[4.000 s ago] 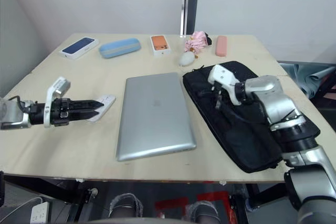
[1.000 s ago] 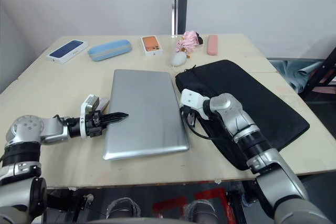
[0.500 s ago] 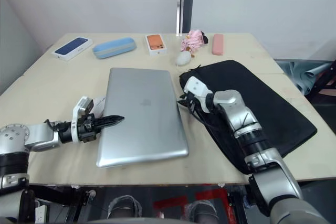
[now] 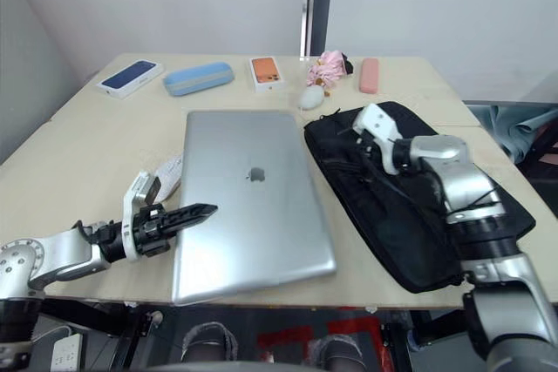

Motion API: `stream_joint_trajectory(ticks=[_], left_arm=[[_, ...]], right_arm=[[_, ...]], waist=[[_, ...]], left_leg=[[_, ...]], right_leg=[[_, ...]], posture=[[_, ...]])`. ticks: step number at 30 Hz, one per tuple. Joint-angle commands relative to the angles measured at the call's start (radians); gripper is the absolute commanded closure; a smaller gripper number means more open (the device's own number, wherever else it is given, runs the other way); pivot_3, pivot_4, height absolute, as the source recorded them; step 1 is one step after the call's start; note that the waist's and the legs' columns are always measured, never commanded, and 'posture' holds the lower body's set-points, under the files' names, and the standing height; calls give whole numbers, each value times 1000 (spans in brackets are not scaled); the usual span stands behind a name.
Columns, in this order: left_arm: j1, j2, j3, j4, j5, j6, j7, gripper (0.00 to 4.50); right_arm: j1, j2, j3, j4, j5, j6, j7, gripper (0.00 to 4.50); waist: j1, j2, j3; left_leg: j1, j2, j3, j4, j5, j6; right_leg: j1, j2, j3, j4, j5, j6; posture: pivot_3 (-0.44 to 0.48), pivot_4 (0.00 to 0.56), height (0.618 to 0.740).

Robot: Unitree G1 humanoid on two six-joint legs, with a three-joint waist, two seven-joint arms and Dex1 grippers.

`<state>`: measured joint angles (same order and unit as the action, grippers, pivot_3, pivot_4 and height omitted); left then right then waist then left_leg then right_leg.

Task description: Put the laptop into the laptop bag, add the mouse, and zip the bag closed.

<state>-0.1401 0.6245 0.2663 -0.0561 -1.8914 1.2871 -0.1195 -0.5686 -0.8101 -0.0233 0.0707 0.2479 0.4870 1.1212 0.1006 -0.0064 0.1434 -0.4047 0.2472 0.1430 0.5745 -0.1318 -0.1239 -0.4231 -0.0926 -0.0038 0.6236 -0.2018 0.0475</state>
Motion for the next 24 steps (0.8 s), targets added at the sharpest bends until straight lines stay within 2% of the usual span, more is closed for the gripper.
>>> stream_joint_trajectory(ticks=[1,4,6,7,11,17,24], left_arm=[[-29,-48,-5,-6,-81,-29,-59,4214],[-25,-76,-3,25,-81,-27,-70,4214],[-12,-52,-20,47,-81,-8,-64,4214],[-5,-11,-45,52,-81,14,-53,4214],[39,19,-44,48,-81,10,-69,4214],[75,32,-58,27,-79,-22,-61,4214],[86,22,-64,0,-76,-66,-53,4214]], right_arm=[[30,-104,-73,-57,50,31,69,58],[76,-183,-103,-82,72,49,105,58],[102,-221,-125,-98,88,66,118,58],[112,-236,-133,-105,96,75,118,58],[147,-253,-144,-160,121,112,99,58],[222,-138,-86,-343,122,186,-65,58],[272,-12,47,-474,17,226,-283,58]], waist=[[-2,0,0],[-6,0,0],[-10,0,0],[-11,0,0],[-15,0,0],[-5,0,0],[-7,0,0]], left_leg=[[0,0,0,0,0,0],[0,1,1,0,0,0],[1,1,1,1,0,1],[2,1,1,1,0,1],[4,1,3,1,0,1],[4,1,2,4,0,1],[5,1,2,6,0,1]], right_leg=[[0,0,0,0,0,0],[0,0,1,0,0,1],[0,1,2,1,0,1],[0,1,2,2,0,1],[0,1,4,3,0,1],[1,0,3,6,0,1],[2,0,4,8,0,1]], posture=[[0,150,740],[0,150,740],[0,150,740],[0,150,740],[0,150,740],[0,150,740],[0,150,740]])
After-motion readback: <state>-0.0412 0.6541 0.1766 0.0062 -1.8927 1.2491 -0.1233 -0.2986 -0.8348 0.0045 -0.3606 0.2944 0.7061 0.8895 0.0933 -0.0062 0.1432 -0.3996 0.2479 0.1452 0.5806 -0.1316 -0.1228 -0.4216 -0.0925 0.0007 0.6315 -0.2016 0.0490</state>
